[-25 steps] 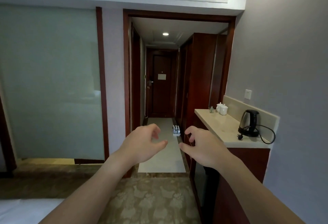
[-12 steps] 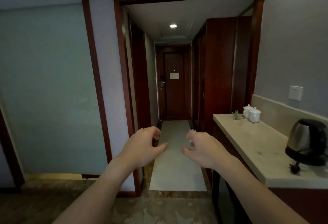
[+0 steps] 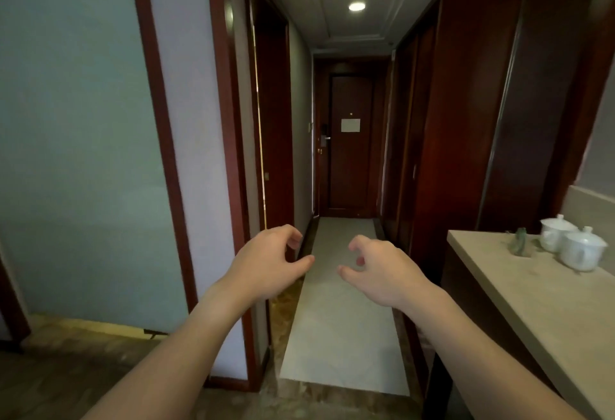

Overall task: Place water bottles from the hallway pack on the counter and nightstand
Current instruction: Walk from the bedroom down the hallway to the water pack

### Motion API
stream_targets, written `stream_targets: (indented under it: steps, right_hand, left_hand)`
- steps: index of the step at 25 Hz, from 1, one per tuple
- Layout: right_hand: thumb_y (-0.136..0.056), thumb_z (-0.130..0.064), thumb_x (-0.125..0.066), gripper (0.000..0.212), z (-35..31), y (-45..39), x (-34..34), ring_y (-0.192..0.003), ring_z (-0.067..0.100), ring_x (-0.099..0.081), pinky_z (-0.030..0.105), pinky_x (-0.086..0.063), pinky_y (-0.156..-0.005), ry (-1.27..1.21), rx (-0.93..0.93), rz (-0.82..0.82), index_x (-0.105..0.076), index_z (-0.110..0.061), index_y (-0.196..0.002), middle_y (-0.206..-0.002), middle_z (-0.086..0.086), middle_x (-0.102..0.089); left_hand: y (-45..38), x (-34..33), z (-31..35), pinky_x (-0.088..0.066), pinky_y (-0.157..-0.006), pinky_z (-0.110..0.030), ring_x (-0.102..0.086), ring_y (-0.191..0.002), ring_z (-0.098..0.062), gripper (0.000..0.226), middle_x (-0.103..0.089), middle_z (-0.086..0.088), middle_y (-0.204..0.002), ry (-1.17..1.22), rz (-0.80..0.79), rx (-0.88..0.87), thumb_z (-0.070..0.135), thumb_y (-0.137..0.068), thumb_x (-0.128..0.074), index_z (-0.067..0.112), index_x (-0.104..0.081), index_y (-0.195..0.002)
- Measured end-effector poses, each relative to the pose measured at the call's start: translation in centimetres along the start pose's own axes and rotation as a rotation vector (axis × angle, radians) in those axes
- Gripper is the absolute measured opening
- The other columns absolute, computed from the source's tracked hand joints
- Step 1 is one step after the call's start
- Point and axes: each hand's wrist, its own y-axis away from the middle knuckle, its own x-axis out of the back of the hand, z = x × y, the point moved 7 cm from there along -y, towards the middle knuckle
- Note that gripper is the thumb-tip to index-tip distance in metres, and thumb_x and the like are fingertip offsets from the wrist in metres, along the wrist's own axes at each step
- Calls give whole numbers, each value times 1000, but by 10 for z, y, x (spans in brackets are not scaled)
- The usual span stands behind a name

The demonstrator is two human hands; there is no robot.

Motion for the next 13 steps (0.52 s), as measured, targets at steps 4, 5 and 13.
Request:
stream_targets:
  steps: [4, 5, 13]
  right_hand:
    - [-87, -55, -59, 60, 33, -144, -10, -104, 18, -63, 34, -54, -87, 17, -50, 6, -48, -24, -138, -125, -1, -64]
    - [-87, -56, -59, 60, 41, -181, -6, -104, 18, -64, 34, -54, -87, 27, -56, 26, -48, -25, -138, -125, -1, -64]
    - [-86, -58, -58, 61, 155, -417, -22, -101, 17, -64, 36, -55, -84, 35, -144, 68, -49, -25, -136, -120, -2, -65]
  left_hand:
    - [-138, -27, -48, -53, -95, -33, -56, -110, -5, 51, -62, 14, -118, 30, -3, -22, 53, -86, -61, 27, -56, -130]
    - [-174, -32, -57, -53, -95, -33, -56, -111, -5, 51, -62, 13, -120, 45, -8, -25, 52, -87, -62, 27, -56, -130]
    - [-426, -122, -117, -53, -94, -31, -59, -110, -8, 49, -63, 10, -120, 81, -48, -60, 49, -87, -64, 24, -58, -128]
